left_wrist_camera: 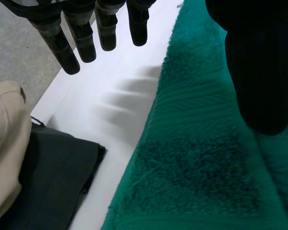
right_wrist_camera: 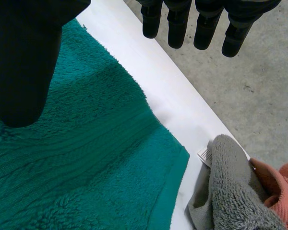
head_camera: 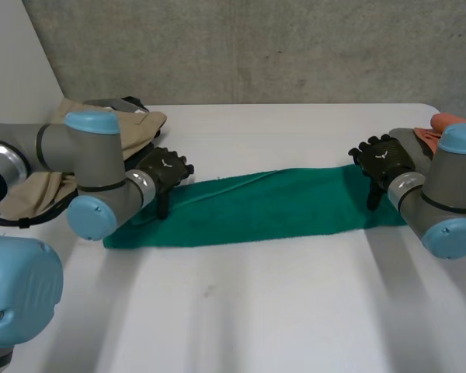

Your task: Fold the laundry.

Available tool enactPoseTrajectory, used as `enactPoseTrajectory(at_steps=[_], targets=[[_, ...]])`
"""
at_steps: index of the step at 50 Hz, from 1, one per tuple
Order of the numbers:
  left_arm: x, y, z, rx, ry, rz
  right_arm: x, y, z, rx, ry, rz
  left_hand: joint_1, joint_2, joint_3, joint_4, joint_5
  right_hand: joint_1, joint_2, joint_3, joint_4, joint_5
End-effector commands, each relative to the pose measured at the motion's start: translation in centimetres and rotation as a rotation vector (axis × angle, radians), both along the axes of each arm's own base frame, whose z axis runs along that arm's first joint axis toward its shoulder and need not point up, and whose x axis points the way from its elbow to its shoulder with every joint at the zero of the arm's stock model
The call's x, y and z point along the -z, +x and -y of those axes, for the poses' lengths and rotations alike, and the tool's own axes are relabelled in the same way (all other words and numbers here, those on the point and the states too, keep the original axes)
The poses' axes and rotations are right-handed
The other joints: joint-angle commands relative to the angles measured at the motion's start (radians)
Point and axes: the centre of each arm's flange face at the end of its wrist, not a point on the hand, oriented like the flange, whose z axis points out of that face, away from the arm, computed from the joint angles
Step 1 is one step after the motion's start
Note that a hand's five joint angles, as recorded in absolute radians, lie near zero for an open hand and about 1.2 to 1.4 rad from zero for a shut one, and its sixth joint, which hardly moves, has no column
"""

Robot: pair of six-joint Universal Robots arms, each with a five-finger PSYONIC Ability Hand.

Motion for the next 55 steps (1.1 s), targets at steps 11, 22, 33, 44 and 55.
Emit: enactPoseTrajectory(at_steps=[11, 22, 33, 44, 55], targets=[[0.8, -0.6, 2.5, -0.015, -0.179, 0.093, 0.1, 0.0, -0.1, -0.002, 0.001, -0.005, -0.022, -0.025, -0.035, -0.022, -0.049, -0.041, -0.032, -0.027, -0.024, -0.039], [-3.0, 1.7, 9.8, -0.246, -0.587, 0.048, 0.1, 0.1, -0.2, -0.004, 0.001, -0.006, -0.022, -0.025, -0.035, -0.022, -0.049, -0.041, -0.032, -0.027, -0.024, -0.039], [-4.7, 0.5, 5.3, -0.178, -0.358, -0.079, -0.7, 0.1, -0.3, -0.007, -0.015, -0.001, -0.022, -0.025, -0.035, -0.022, -0.049, -0.041, -0.032, -0.027, -0.024, -0.039], [-9.1, 0.1, -0.9, -0.073, -0.259, -0.214, -3.0, -1.2, -1.9, 0.018, 0.088, -0.040, -0.022, -0.025, -0.035, -0.022, -0.049, -0.041, -0.032, -0.027, -0.024, -0.039], [-11.7, -0.4, -6.0, -0.008, -0.104, -0.429, -2.3, -5.2, -3.1, 0.122, 0.239, -0.099, -0.022, -0.025, -0.035, -0.022, -0.049, -0.041, -0.032, -0.027, -0.024, -0.039]])
